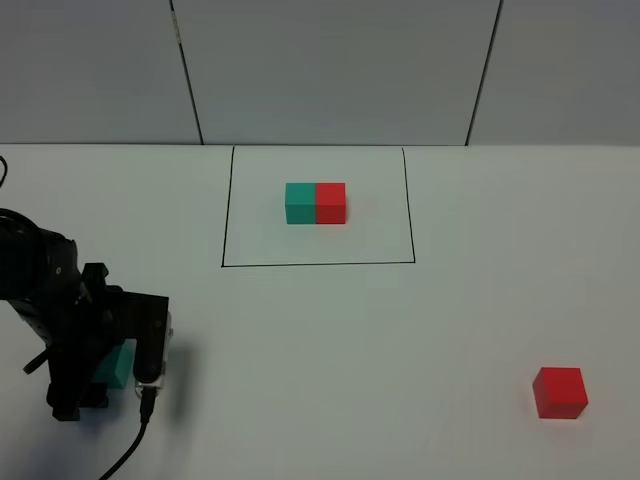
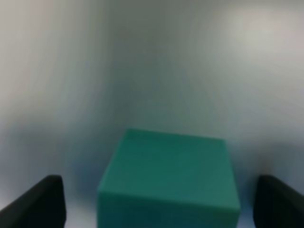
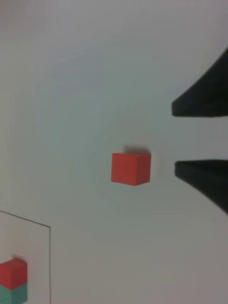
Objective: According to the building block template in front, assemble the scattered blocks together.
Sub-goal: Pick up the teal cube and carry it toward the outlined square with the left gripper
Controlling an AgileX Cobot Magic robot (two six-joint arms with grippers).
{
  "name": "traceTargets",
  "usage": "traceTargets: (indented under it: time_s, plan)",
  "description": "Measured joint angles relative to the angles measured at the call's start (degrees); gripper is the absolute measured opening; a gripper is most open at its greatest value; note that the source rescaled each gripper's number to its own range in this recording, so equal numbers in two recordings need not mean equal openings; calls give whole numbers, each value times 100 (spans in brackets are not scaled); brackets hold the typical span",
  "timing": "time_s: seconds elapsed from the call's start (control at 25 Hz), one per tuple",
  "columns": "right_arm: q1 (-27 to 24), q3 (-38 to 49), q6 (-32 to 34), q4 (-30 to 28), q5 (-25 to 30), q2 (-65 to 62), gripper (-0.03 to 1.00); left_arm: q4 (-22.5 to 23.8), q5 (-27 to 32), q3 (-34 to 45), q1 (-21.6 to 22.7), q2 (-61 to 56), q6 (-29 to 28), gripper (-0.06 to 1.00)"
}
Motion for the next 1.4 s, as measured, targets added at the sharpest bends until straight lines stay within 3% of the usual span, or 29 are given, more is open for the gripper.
traceTargets:
  time_s: [0.36, 0.52, 0.68, 0.92, 1.2, 1.4]
  plan:
    - [0, 0, 5, 0, 0, 0, 0, -5, 36, -49, 0, 38, 20, 92]
    - [0, 0, 5, 0, 0, 0, 0, -5, 43, -49, 0, 38, 20, 86]
    - [0, 0, 5, 0, 0, 0, 0, -28, 45, -49, 0, 44, 20, 61]
    - [0, 0, 5, 0, 0, 0, 0, -34, 38, -49, 0, 54, 20, 1]
    - [0, 0, -1, 0, 0, 0, 0, -34, 25, -49, 0, 54, 29, 1]
    - [0, 0, 5, 0, 0, 0, 0, -52, 20, -49, 0, 54, 481, 1]
